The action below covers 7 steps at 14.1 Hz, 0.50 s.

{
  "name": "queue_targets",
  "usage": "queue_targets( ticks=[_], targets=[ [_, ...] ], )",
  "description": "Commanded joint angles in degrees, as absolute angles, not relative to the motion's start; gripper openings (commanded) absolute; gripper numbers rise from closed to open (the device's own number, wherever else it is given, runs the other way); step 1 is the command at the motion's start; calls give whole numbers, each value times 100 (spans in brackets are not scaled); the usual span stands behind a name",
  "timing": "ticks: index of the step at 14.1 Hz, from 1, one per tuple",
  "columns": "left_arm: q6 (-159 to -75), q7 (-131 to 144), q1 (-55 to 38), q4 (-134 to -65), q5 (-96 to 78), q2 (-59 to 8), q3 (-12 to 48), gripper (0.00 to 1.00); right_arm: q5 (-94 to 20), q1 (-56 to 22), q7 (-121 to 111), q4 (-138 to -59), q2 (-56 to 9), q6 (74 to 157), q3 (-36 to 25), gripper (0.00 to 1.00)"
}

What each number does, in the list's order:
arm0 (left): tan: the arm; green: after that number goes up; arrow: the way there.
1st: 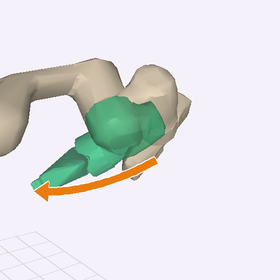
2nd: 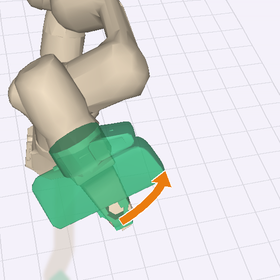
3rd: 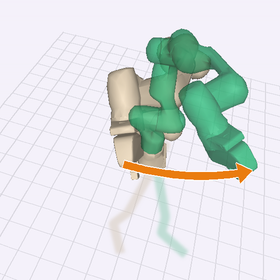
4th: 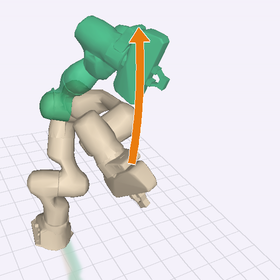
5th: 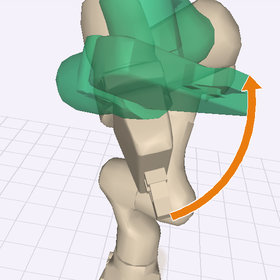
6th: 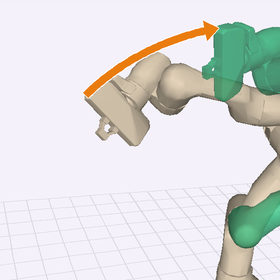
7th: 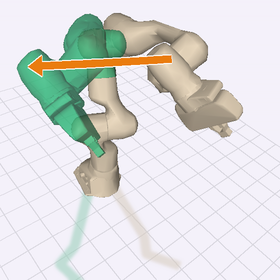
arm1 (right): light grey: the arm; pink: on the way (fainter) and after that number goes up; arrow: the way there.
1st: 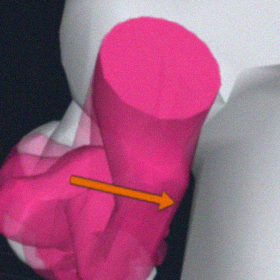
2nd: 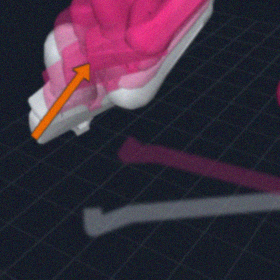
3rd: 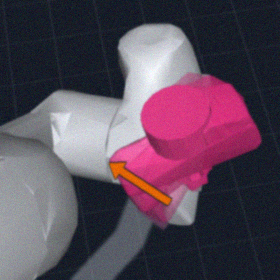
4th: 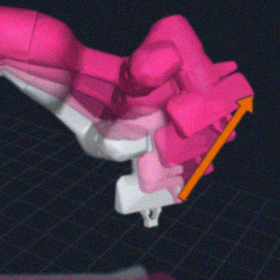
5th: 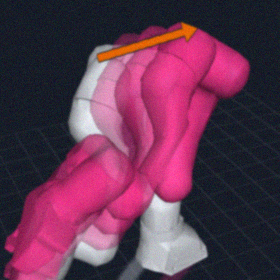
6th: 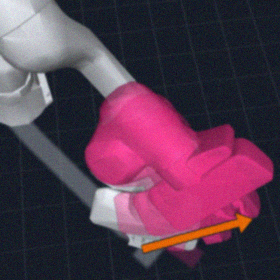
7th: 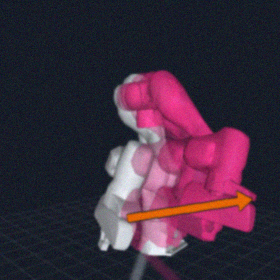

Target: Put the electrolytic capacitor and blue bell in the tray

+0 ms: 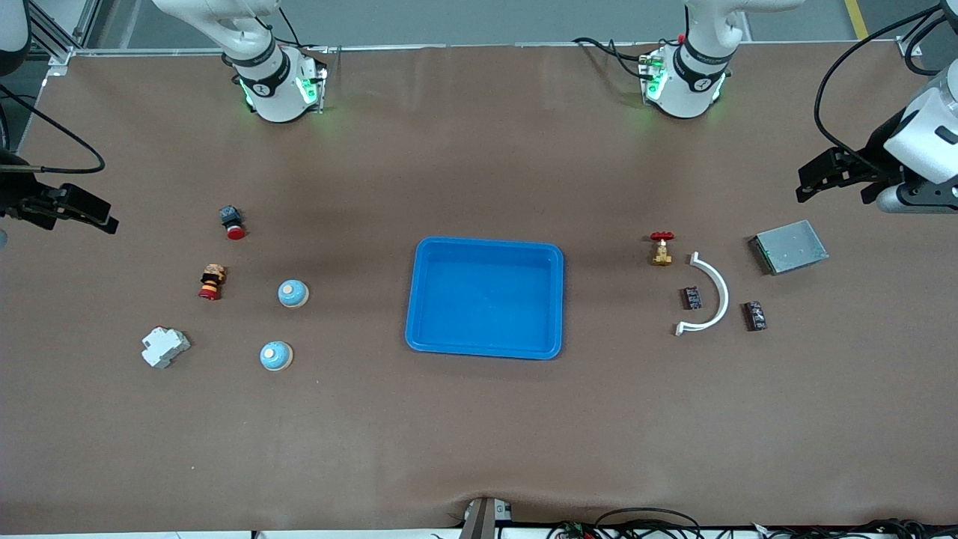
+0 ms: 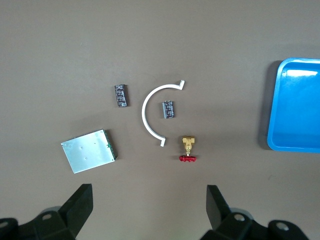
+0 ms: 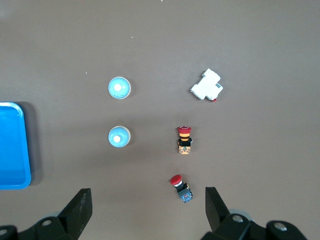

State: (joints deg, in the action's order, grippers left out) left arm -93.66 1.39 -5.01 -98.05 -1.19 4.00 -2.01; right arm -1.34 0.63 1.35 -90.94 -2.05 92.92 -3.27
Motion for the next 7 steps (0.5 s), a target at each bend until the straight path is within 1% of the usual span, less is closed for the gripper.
queue_targets(
  ticks=[1, 7],
  targets=[
    [-9352, 211, -536, -9765, 9, 378, -193, 100, -220, 158, 193, -9220, -35, 9264, -246, 100],
    [-9352, 272, -527, -9756, 0, 334, -193, 100, -220, 150, 219, -9228, -9, 9264, -246, 100]
  ],
)
